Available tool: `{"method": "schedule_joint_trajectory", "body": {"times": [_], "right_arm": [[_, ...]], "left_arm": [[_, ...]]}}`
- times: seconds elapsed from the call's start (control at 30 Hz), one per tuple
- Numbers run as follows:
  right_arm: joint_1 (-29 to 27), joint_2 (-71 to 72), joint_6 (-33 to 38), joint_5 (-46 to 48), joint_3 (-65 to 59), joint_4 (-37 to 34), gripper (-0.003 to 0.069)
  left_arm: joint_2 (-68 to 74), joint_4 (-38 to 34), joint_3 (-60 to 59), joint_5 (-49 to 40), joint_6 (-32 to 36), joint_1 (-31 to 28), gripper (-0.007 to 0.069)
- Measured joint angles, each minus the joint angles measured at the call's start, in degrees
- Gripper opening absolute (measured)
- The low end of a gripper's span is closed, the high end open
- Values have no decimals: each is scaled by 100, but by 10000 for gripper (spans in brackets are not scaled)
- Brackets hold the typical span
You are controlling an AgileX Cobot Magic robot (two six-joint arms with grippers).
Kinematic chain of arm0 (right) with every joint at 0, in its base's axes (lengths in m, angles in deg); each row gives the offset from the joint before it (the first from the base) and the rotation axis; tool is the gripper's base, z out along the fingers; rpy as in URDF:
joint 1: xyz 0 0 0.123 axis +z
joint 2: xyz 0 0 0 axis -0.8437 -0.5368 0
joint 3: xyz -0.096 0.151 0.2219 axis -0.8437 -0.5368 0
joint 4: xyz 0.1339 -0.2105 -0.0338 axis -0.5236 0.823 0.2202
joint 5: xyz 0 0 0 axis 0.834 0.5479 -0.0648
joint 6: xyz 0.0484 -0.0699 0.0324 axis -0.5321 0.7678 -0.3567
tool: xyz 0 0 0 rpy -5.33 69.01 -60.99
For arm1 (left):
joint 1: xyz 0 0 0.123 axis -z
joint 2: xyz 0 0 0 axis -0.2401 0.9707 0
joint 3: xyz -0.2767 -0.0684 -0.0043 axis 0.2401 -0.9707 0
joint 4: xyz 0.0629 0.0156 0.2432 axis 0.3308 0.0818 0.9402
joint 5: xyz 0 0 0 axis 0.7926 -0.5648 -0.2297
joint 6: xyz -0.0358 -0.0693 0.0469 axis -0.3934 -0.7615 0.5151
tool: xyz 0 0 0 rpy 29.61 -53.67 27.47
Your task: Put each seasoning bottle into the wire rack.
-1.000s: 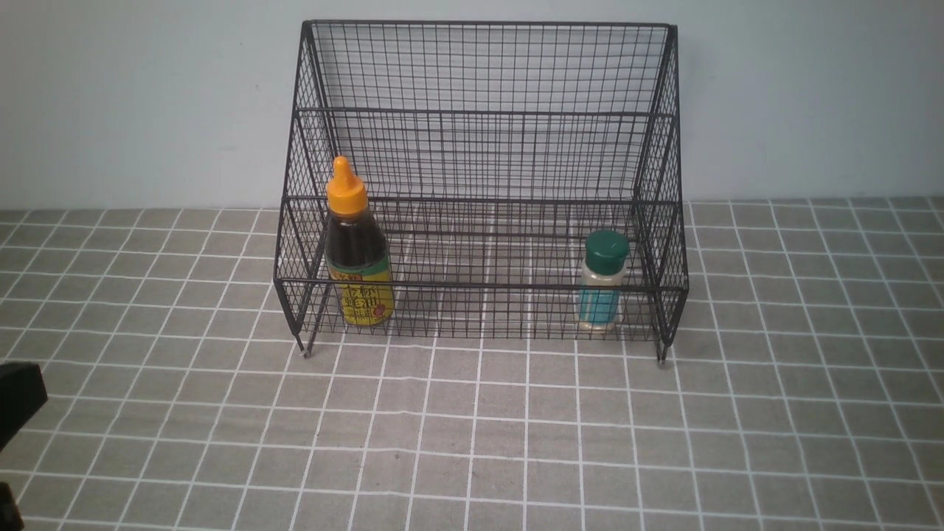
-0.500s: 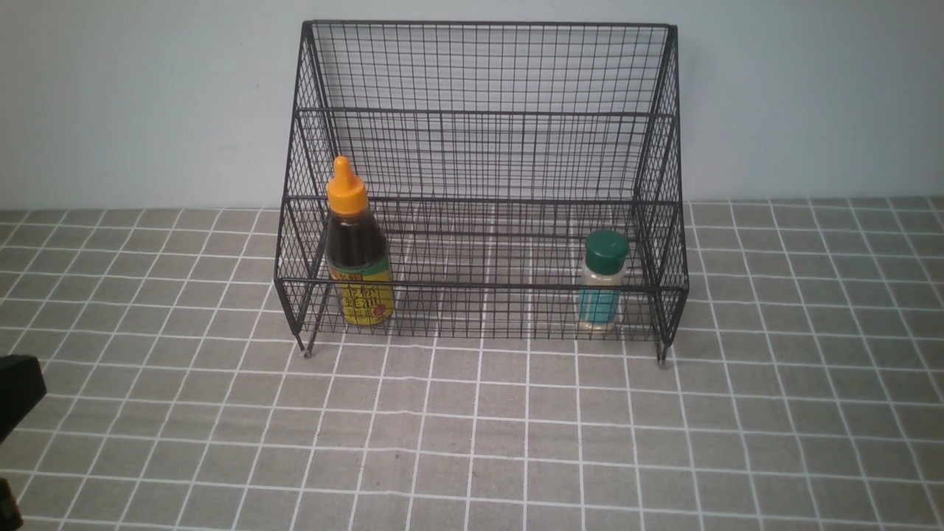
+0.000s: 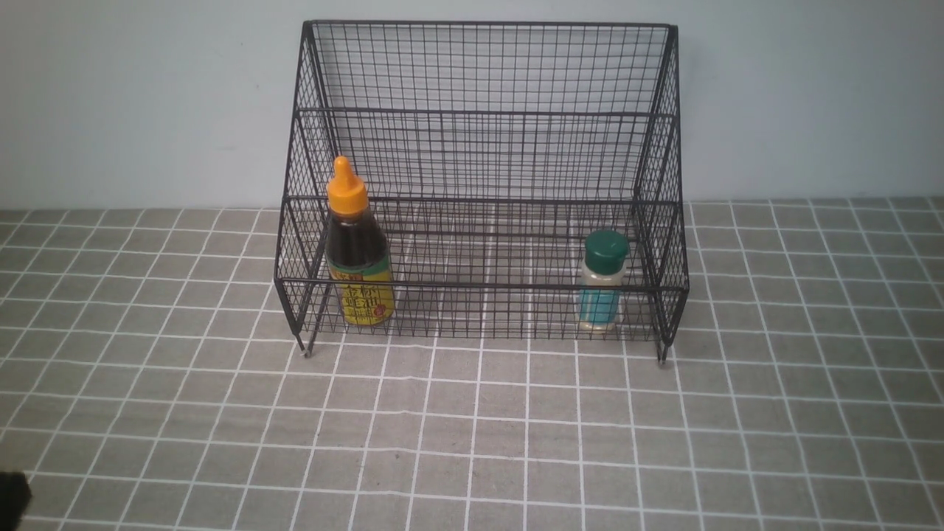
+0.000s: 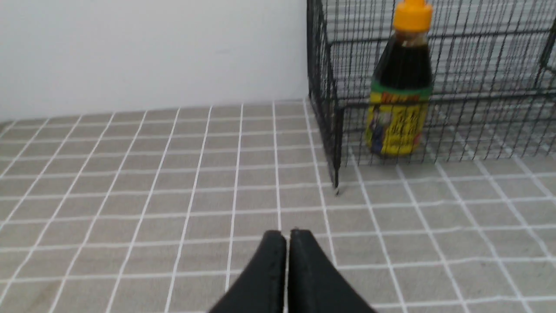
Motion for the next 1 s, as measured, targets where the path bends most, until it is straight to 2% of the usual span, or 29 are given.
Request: {"method": "schedule_joint_trajectory", "body": {"times": [0.2, 1.0], "right_arm": [[0, 0, 0, -6, 0, 0, -12], [0, 0, 5, -6, 0, 0, -12]], "left_arm": [[-173, -36, -843, 95, 59, -144, -7], [-173, -69, -865, 199, 59, -144, -7]]}}
